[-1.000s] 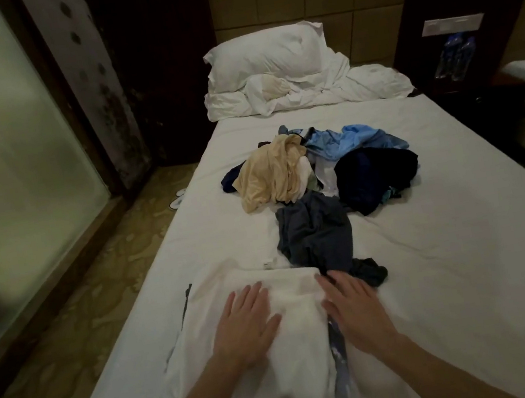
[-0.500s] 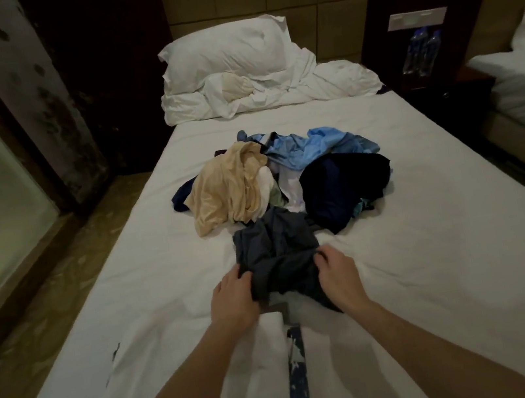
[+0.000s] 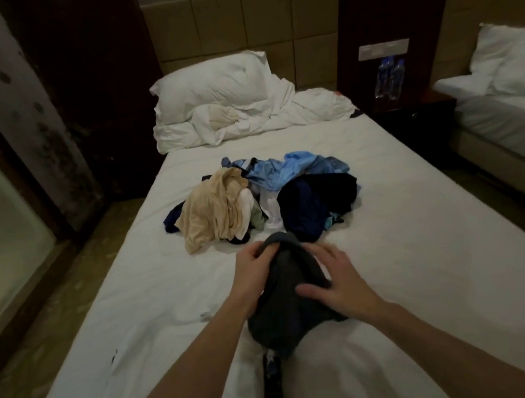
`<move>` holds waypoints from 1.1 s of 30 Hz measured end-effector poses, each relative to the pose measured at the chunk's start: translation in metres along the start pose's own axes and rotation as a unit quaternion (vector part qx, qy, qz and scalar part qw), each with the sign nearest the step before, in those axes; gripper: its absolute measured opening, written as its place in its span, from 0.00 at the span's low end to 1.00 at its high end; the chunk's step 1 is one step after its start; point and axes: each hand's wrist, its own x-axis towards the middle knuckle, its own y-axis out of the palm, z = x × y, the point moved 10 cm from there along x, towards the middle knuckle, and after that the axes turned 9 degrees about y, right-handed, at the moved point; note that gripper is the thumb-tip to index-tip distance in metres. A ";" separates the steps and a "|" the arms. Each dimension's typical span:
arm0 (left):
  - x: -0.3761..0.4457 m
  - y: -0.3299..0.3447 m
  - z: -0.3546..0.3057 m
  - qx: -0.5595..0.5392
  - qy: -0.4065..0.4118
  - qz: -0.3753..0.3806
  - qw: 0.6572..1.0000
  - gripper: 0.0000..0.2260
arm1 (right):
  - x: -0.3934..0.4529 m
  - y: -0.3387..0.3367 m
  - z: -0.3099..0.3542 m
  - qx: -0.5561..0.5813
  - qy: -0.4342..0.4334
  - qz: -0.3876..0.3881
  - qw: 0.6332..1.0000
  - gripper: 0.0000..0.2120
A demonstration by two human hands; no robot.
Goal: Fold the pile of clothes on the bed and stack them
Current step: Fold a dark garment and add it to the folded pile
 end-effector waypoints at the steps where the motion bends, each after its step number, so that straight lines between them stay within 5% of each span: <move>1: -0.010 0.007 -0.010 -0.012 -0.009 0.013 1.000 0.07 | -0.012 0.004 0.012 0.032 -0.014 0.031 0.999 0.31; 5: -0.048 0.022 -0.047 -0.095 -0.020 0.082 0.992 0.07 | -0.038 -0.051 0.033 0.146 0.023 -0.100 0.984 0.01; 10: -0.097 0.031 -0.053 0.040 0.021 0.222 0.974 0.28 | -0.065 -0.095 0.033 0.388 0.154 -0.103 0.903 0.13; 13: -0.129 0.054 -0.056 0.112 0.065 0.274 0.953 0.31 | -0.086 -0.102 0.047 0.442 0.186 -0.072 0.875 0.14; 19: -0.143 0.061 -0.081 0.135 0.133 0.165 0.968 0.05 | -0.124 -0.123 0.061 0.502 0.191 -0.038 0.843 0.12; 24: -0.144 0.029 -0.116 0.039 0.101 0.057 0.993 0.13 | -0.130 -0.161 0.037 0.401 0.182 -0.077 0.895 0.16; 29: -0.141 0.009 -0.146 -0.021 0.082 0.015 0.996 0.16 | -0.135 -0.140 0.040 0.123 0.098 0.014 0.987 0.49; 33: -0.142 0.009 -0.161 -0.023 0.089 0.011 0.996 0.15 | -0.138 -0.104 0.058 -0.013 0.024 0.057 0.998 0.45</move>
